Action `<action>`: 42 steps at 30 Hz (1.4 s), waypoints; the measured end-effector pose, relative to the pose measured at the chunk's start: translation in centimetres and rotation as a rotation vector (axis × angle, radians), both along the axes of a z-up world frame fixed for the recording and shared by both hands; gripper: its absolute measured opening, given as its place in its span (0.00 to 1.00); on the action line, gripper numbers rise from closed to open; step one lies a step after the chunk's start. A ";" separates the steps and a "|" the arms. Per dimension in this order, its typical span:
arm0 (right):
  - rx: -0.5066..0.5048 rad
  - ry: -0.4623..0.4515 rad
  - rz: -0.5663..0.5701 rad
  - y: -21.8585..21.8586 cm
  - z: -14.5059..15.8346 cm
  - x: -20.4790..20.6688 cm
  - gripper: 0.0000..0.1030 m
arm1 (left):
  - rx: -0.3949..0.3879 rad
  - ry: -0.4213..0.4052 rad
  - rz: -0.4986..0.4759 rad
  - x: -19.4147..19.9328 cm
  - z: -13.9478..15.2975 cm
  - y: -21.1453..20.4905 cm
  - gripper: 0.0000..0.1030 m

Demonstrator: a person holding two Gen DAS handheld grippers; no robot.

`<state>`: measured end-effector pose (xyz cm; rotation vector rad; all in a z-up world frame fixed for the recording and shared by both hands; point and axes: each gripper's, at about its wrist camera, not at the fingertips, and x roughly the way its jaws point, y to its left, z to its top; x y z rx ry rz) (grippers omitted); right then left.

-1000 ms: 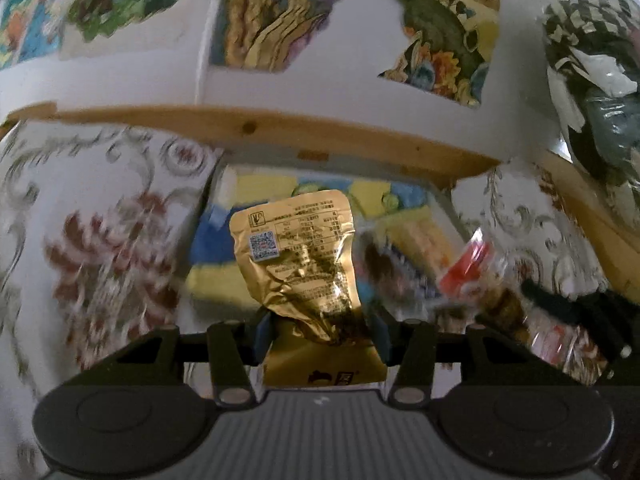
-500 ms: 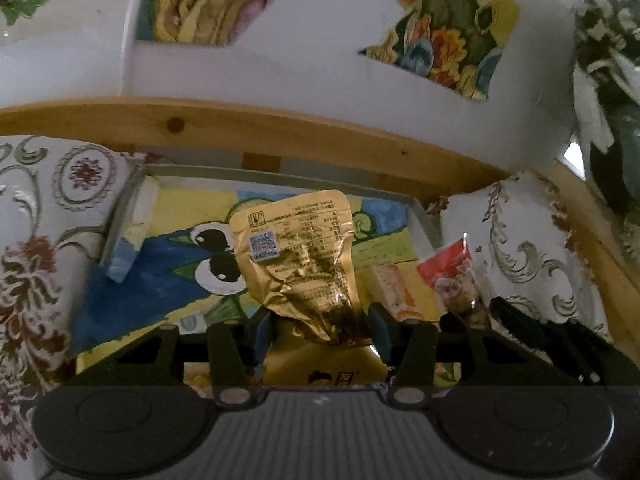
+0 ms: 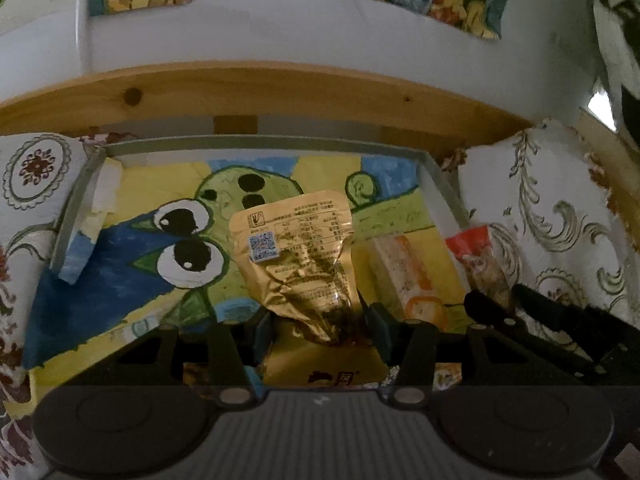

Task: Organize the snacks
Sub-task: 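Carry the gold packet and nugget bag into the gray tray and release, then lift both tools out of the tray and back over the remaining snacks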

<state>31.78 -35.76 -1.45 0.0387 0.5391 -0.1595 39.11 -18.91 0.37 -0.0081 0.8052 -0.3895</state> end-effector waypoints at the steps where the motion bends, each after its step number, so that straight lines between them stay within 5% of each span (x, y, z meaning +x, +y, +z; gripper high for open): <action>1: 0.006 0.000 -0.002 -0.1 0.0 0.1 0.43 | 0.002 0.003 -0.001 0.0 -0.1 -0.1 0.53; 8: 0.020 -0.001 -0.002 -0.4 -0.2 0.0 0.45 | 0.028 0.008 0.016 0.2 -0.2 -0.7 0.54; 13: 0.009 -0.028 0.006 -0.3 -0.3 -0.3 0.48 | 0.042 -0.036 0.044 -0.2 0.4 -0.5 0.81; 27: -0.124 -0.231 -0.052 1.1 2.7 -5.7 0.84 | -0.091 -0.096 0.152 -4.7 2.2 4.8 0.96; 31: -0.108 -0.302 -0.068 1.7 3.8 -7.9 0.94 | -0.121 -0.181 0.185 -7.7 2.9 6.3 1.00; 42: -0.191 -0.348 -0.049 5.5 5.1 -14.2 0.99 | -0.121 -0.389 0.195 -15.7 3.9 8.5 1.00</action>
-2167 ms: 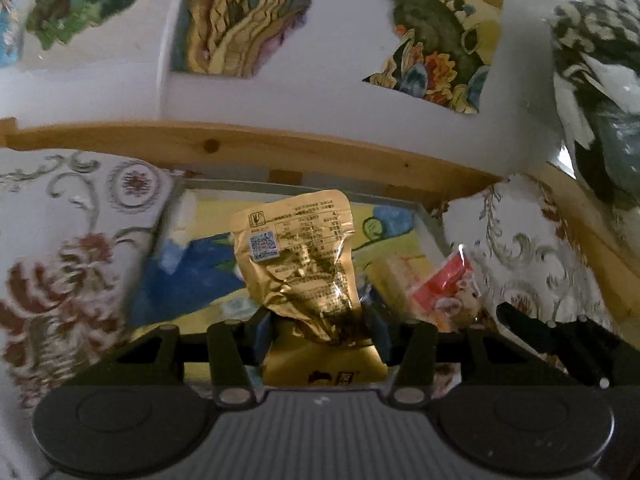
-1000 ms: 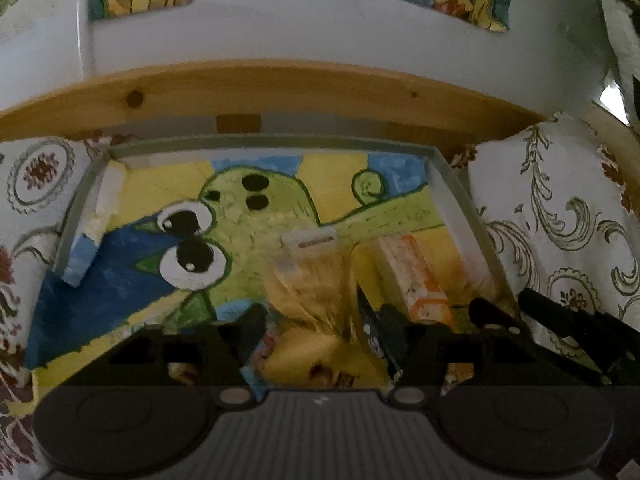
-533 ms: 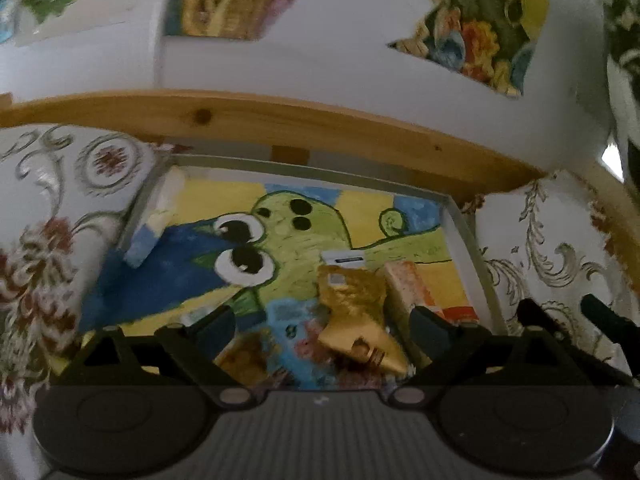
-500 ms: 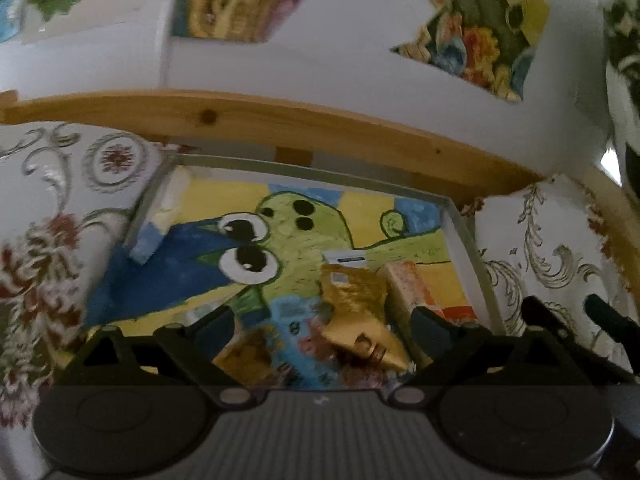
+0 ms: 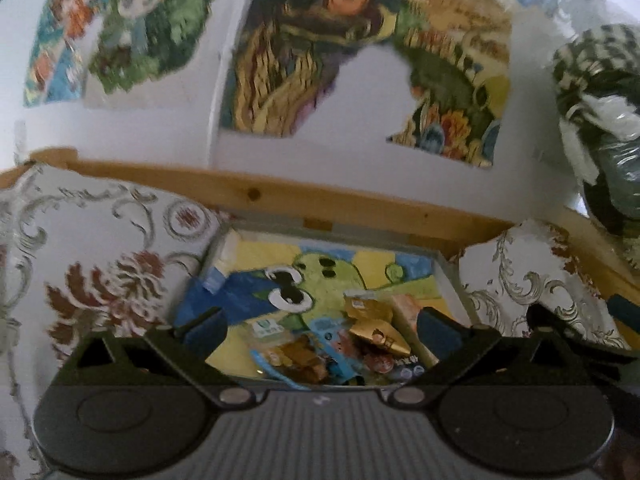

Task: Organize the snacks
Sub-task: 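Lift both tools out of the tray and back over the remaining snacks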

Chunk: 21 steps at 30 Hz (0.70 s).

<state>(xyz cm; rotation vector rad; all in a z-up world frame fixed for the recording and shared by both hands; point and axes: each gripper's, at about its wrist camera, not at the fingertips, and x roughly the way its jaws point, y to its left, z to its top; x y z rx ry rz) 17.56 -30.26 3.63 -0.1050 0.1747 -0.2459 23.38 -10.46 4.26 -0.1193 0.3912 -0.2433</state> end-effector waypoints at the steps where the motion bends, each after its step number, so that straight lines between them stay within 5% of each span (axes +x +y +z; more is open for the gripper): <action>1: -0.016 0.006 -0.006 0.5 -0.2 -0.5 0.99 | 0.002 -0.019 0.001 -0.8 0.1 0.3 1.00; 7: -0.074 0.024 0.008 2.8 -0.9 -3.2 0.99 | 0.030 -0.073 0.022 -4.4 0.2 2.1 1.00; 21: 0.001 -0.046 0.040 5.7 0.1 -11.0 0.99 | 0.085 -0.099 0.073 -11.2 -0.6 7.5 1.00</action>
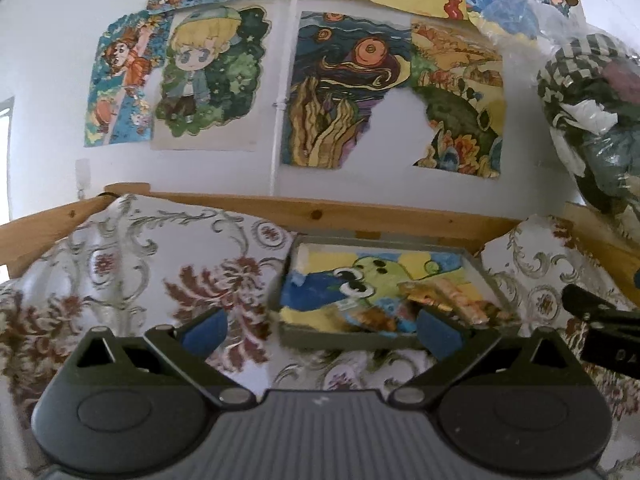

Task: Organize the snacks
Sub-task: 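Lift both tools out of the tray and back over the remaining snacks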

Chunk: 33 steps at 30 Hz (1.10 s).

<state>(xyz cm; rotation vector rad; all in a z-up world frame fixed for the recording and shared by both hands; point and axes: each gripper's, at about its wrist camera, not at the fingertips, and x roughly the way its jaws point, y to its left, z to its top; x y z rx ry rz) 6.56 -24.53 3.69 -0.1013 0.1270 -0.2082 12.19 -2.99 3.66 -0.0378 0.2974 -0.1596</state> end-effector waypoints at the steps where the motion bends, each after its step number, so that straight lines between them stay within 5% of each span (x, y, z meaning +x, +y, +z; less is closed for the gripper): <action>1: 0.008 0.005 0.001 0.2 -0.1 -0.5 0.99 | 0.000 0.001 0.002 -0.4 -0.1 0.4 1.00; 16: 0.040 0.107 0.057 4.7 -2.2 -6.3 0.99 | 0.095 0.041 0.129 -6.3 -1.4 3.8 1.00; 23: 0.023 0.161 0.124 6.5 -2.9 -6.8 0.99 | 0.179 0.136 0.149 -7.4 -2.0 4.0 1.00; 33: 0.075 0.270 0.157 6.8 -3.7 -6.3 0.99 | 0.168 0.266 0.207 -7.9 -2.7 5.4 1.00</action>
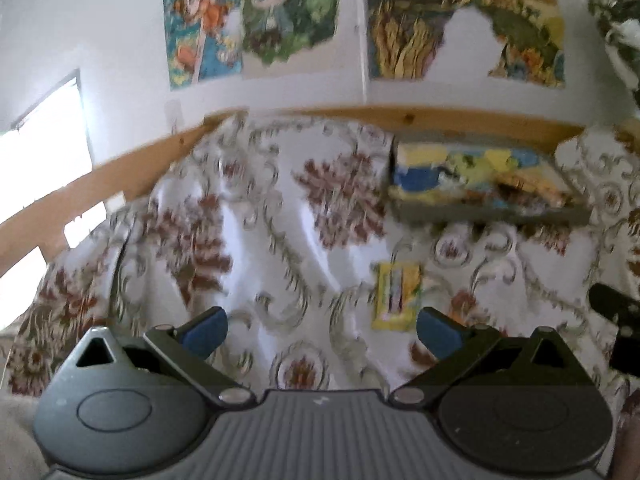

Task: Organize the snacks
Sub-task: 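Lift both tools out of the tray and back over the remaining snacks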

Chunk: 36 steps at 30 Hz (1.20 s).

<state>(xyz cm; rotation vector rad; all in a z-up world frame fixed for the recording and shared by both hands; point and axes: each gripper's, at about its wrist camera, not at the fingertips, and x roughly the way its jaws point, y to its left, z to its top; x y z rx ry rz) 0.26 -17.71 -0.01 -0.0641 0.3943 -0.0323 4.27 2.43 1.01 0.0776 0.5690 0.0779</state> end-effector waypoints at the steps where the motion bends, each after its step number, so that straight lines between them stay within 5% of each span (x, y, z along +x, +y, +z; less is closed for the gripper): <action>1: 0.004 0.016 0.003 0.0 -0.1 0.1 0.99 | -0.004 0.019 0.005 0.0 -0.1 0.1 1.00; 27: 0.050 0.199 0.051 0.4 -1.8 2.5 0.99 | -0.090 0.227 0.029 3.1 -1.5 1.6 1.00; 36: 0.040 0.208 0.096 0.8 -1.7 3.7 0.99 | -0.186 0.299 -0.153 7.6 -1.2 2.4 1.00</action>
